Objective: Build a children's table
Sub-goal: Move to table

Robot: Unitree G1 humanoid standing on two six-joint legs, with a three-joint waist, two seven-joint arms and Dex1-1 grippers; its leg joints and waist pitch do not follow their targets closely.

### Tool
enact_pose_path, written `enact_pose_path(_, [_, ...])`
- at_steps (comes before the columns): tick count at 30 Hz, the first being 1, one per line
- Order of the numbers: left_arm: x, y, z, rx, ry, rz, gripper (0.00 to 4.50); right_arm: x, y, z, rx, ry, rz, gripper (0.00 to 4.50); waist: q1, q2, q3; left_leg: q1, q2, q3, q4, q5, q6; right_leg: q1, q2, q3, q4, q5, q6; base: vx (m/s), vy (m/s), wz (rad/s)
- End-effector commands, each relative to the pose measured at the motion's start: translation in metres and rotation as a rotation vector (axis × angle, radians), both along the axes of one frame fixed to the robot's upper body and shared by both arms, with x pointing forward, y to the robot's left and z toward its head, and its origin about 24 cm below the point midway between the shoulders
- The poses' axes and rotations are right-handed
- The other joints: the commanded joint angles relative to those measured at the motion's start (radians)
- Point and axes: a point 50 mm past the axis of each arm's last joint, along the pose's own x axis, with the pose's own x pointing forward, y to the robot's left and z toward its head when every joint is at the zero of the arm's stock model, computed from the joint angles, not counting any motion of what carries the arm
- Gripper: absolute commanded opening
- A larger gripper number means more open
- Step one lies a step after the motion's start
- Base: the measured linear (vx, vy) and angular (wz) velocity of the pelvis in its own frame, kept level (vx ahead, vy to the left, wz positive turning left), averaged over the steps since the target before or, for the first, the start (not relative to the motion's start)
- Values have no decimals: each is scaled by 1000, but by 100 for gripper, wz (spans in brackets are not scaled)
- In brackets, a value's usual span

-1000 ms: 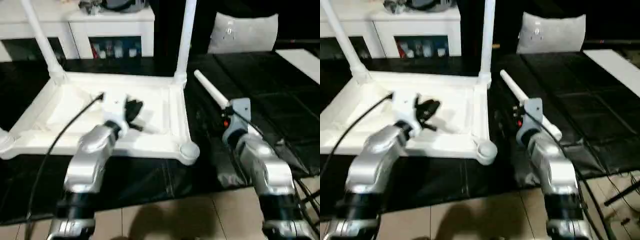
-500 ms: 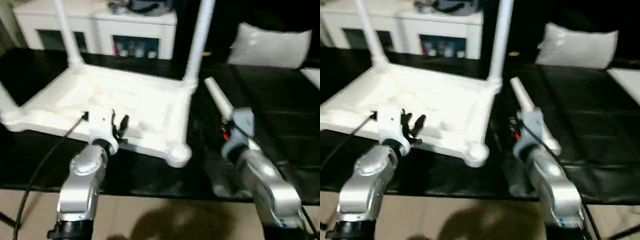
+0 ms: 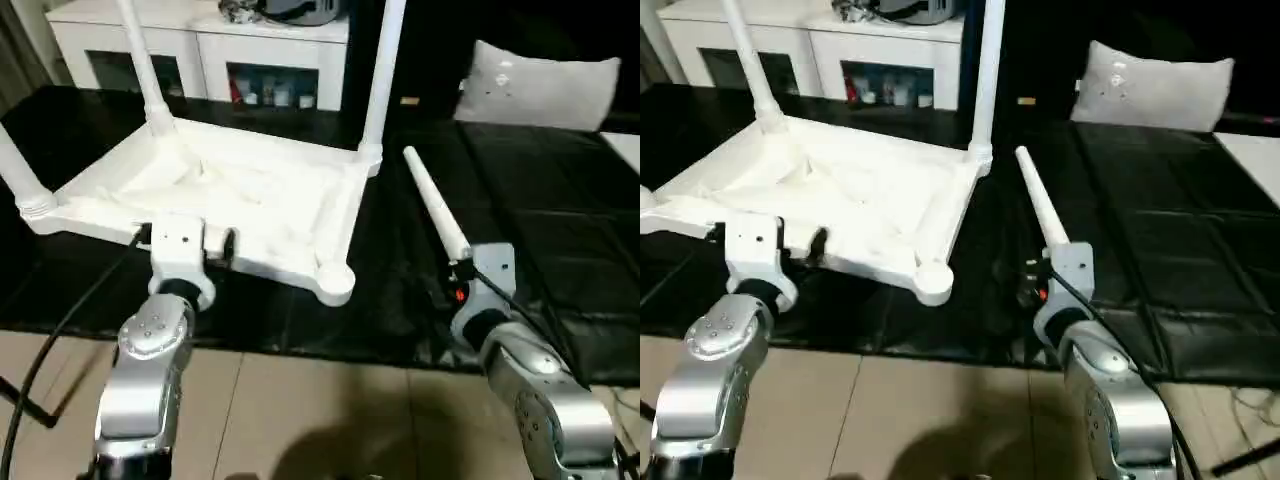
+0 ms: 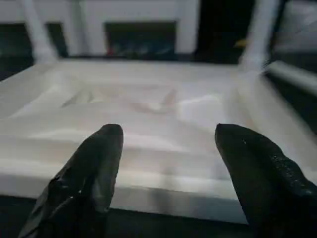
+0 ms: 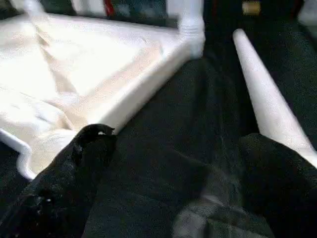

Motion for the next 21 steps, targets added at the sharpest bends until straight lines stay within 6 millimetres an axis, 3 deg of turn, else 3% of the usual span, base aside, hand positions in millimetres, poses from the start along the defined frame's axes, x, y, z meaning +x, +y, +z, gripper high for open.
enact_pose_path(1, [-6,-4,-4,-18,26,-32,377,1,-7,3,-10,1,-13,450,30,-6,-37,7,87,-32,-155,-678,-14,8,-82,113,-54,-463,32,19,-51,14])
enact_pose_path(2, [-8,-2,-6,-29,40,-18,384,1,-7,3,-11,2,-15,450,18,-17,-27,38,23,-58,20,-320,-27,-46,-215,152,-245,-865,41,7,-64,-7])
enact_pose_path(3, [-8,-1,-6,-34,46,-11,392,1,-7,4,-12,3,-16,450,43,-30,-43,-6,17,-71,20,-53,0,3,-202,177,-242,-889,88,7,-64,-7])
enact_pose_path(4, [-10,2,-8,-41,59,5,402,1,-8,4,-12,6,-17,450,45,-40,-40,-14,26,-67,-12,-14,-8,13,-180,161,-230,-813,84,0,0,0])
enact_pose_path(5, [-12,3,-9,-46,69,17,410,2,-7,3,-14,9,-11,450,45,-15,-46,-12,43,-66,-65,-31,-39,8,-128,121,-199,-588,37,0,0,0])
enact_pose_path(6, [-13,3,-10,-48,74,21,418,2,-6,3,-15,10,-7,450,36,-15,-45,-8,53,-68,-83,-96,-45,7,-110,107,-189,-503,16,0,0,0])
enact_pose_path(7, [-13,3,-10,-43,74,20,426,2,-4,3,-17,7,3,450,26,-5,-47,-5,66,-74,-105,-230,-57,9,-101,100,-178,-399,-20,0,0,0])
enact_pose_path(9, [-13,2,-10,-41,71,16,446,2,-3,3,-19,4,9,450,16,-1,-48,12,70,-78,-121,-411,-62,27,-109,94,-194,-416,-43,0,0,0])
enact_pose_path(10, [-13,1,-9,-17,73,-8,446,2,-2,3,-8,4,6,450,16,-9,-48,19,69,-75,-124,-433,-55,31,-110,91,-203,-438,-43,0,0,0])
enact_pose_path(12, [-13,-1,-8,11,77,-37,446,3,-2,4,-2,3,2,450,9,-5,-46,24,64,-63,-134,-434,-17,59,-104,82,-225,-472,-57,52,47,-2])
enact_pose_path(14, [-13,-1,-7,20,78,-43,446,4,-1,3,1,6,3,450,1,-3,-41,40,63,-57,-138,-448,-1,68,-98,75,-241,-490,-68,74,48,-2])
enact_pose_path(15, [-13,-1,-5,-3,76,-41,446,3,1,1,-4,15,20,450,-4,-1,-50,42,60,-53,-141,-414,7,88,-97,74,-242,-441,-80,73,49,-1])
enact_pose_path(16, [-13,-1,-5,-15,78,-40,446,3,2,0,-17,20,27,450,-1,0,-55,37,63,-53,-146,-368,20,100,-94,73,-236,-380,-88,109,47,0])
enact_pose_path(17, [-12,-1,-5,-19,80,-39,446,3,2,0,-25,21,28,450,-12,18,-65,96,83,-40,-147,-330,3,69,-72,81,-222,-265,-113,127,42,-10])
enact_pose_path(18, [-12,-1,-5,-19,80,-39,446,3,2,0,-25,21,28,450,-33,3,-61,118,114,-59,-163,-339,-10,49,-56,66,-176,-166,-129,127,42,-10])
enact_pose_path(19, [-11,-2,-5,-20,82,-38,446,4,2,1,-23,17,32,450,-32,17,-63,138,123,-58,-165,-335,-13,34,-58,64,-160,-119,-134,132,32,-26])
enact_pose_path(20, [-11,-2,-5,-14,80,-41,446,4,3,2,-27,17,49,450,-39,-5,-65,99,100,-71,-159,-276,55,53,-77,61,-155,4,-143,141,8,-19])
enact_pose_path(21, [-10,-4,-3,7,72,-50,446,4,6,3,-40,17,94,450,-22,-18,-75,29,14,-10,-103,-182,120,128,-100,105,-187,115,-165,141,8,-19])
